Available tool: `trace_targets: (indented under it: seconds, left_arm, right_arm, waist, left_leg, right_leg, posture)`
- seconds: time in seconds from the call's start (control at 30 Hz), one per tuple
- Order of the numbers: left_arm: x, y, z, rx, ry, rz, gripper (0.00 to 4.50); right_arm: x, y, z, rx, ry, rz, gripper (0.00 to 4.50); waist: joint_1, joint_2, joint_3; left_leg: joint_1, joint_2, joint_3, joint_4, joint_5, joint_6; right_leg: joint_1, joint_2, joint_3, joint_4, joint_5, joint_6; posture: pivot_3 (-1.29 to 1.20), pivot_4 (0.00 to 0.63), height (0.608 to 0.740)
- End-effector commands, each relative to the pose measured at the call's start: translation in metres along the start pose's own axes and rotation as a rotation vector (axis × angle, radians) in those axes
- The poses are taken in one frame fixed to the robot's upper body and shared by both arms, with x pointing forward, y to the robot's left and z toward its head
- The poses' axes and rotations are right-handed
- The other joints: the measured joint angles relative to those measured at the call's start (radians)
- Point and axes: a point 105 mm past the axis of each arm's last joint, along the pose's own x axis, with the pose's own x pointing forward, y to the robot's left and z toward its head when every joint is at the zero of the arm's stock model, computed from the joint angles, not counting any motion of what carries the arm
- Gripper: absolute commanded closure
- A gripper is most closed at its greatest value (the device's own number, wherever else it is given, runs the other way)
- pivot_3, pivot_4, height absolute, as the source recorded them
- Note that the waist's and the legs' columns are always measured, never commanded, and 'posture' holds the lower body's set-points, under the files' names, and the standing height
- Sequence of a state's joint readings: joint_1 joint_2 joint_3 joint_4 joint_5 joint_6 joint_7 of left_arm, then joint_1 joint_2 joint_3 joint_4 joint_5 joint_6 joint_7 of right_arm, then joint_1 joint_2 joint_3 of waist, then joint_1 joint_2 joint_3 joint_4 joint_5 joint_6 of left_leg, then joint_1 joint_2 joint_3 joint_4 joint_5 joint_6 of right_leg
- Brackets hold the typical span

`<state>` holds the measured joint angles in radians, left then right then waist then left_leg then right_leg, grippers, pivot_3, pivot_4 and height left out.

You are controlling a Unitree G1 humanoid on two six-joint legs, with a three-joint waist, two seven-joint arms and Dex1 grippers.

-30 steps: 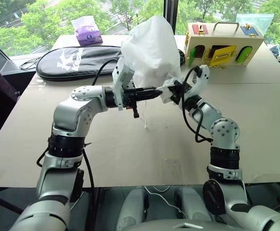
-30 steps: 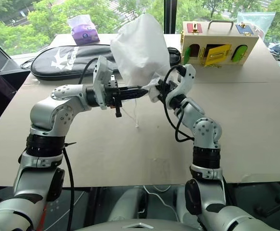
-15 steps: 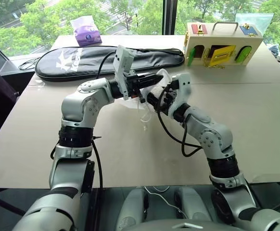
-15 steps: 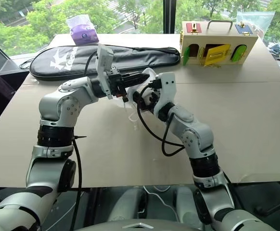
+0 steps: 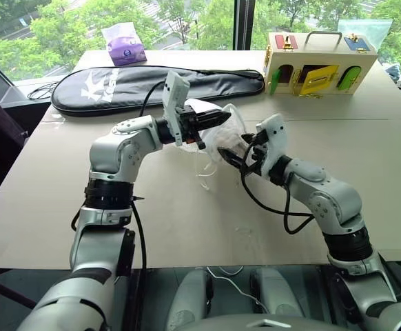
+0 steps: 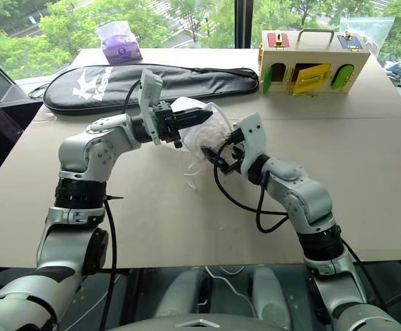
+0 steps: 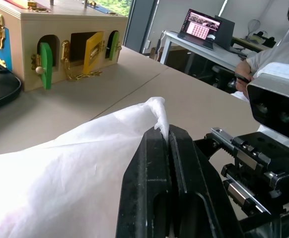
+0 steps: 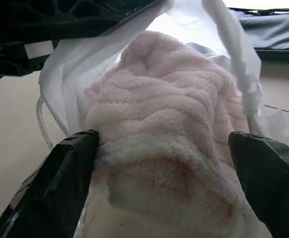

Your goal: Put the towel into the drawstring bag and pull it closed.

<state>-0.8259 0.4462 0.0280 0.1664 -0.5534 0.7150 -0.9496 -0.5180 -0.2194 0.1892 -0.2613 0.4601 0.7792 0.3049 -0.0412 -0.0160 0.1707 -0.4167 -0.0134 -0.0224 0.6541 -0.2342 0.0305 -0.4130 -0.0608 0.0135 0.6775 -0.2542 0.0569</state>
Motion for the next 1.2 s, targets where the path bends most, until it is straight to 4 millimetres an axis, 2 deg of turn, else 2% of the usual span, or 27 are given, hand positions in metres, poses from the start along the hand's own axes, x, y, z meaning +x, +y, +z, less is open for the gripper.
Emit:
trace_targets:
  seconds: [0.03,0.23,0.27,0.5,0.67,0.77,0.9,1.0,1.07,1.2]
  left_arm:
    - [0.002,-0.011,0.02,0.056,-0.039,-0.045,4.5]
    - [0.002,-0.015,0.014,0.05,-0.017,-0.071,4.5]
    - [0.002,-0.016,0.013,0.05,-0.012,-0.077,4.5]
    - [0.005,-0.023,0.007,0.033,0.01,-0.109,4.5]
    - [0.006,-0.026,0.005,0.024,0.016,-0.119,4.5]
    - [0.007,-0.027,0.006,0.009,0.002,-0.127,4.5]
    - [0.008,-0.028,0.013,-0.019,-0.035,-0.137,4.5]
    - [0.007,-0.025,0.019,-0.038,-0.066,-0.127,4.5]
    - [0.004,-0.015,0.023,-0.056,-0.094,-0.089,4.5]
    - [0.001,-0.004,0.023,-0.064,-0.102,-0.047,4.5]
  right_arm:
    - [0.0,0.003,0.009,-0.033,-0.038,0.006,1.57]
    - [0.003,0.003,0.016,-0.021,-0.076,0.011,4.32]
    - [0.004,0.003,0.02,-0.016,-0.09,0.01,4.43]
    - [0.019,-0.003,0.049,-0.023,-0.232,-0.054,4.43]
    - [0.028,-0.005,0.068,0.052,-0.357,-0.112,4.43]
    - [0.034,-0.005,0.064,0.093,-0.367,-0.141,4.43]
    - [0.041,0.01,0.043,0.025,-0.291,-0.089,4.43]
    - [0.039,0.008,0.044,0.022,-0.305,-0.105,4.43]
    - [0.032,0.002,0.049,-0.003,-0.323,-0.122,4.43]
    - [0.016,0.005,0.051,-0.06,-0.316,-0.055,2.94]
  waist:
    - [0.002,0.0,0.0]
    - [0.002,0.0,0.0]
    - [0.002,0.0,0.0]
    - [0.001,0.0,0.0]
    - [0.001,0.0,0.0]
    - [0.001,0.0,0.0]
    - [0.0,0.0,0.0]
    - [-0.001,0.0,0.0]
    - [0.0,0.0,0.0]
    - [0.002,0.0,0.0]
  left_leg:
    - [0.0,0.0,0.0,0.0,0.0,0.0]
    - [0.0,0.0,0.0,0.0,0.0,0.0]
    - [0.0,0.0,0.0,0.0,0.0,0.0]
    - [0.0,0.0,0.0,0.0,0.0,0.0]
    - [0.0,0.0,0.0,0.0,0.0,-0.001]
    - [0.0,0.0,0.0,0.0,0.001,-0.001]
    - [0.0,0.0,0.0,0.0,0.0,-0.001]
    - [0.0,0.0,0.0,0.0,0.0,-0.001]
    - [0.0,0.0,0.0,0.0,0.0,-0.001]
    - [0.0,0.0,-0.001,0.0,0.0,-0.001]
  right_leg:
    - [0.0,0.0,0.0,0.0,0.0,0.0]
    - [0.0,0.0,0.0,0.0,0.0,0.0]
    - [0.0,0.0,0.0,0.0,0.0,0.0]
    - [0.0,0.0,0.0,0.0,0.0,0.0]
    - [0.0,0.0,0.0,0.0,0.0,0.0]
    - [0.0,-0.001,0.0,0.0,0.0,0.0]
    - [0.0,-0.001,0.0,0.0,0.0,0.0]
    - [0.0,0.0,0.0,0.0,0.0,0.0]
    - [0.0,0.0,0.0,0.0,0.0,0.0]
    - [0.0,-0.001,0.0,0.0,0.0,0.0]
  posture:
    - [0.0,0.15,0.74]
    - [0.0,0.15,0.74]
    - [0.0,0.15,0.74]
    - [0.0,0.15,0.74]
    - [0.0,0.15,0.74]
    - [0.0,0.15,0.74]
    - [0.0,0.15,0.74]
    - [0.0,0.15,0.74]
    - [0.0,0.15,0.74]
    - [0.0,0.15,0.74]
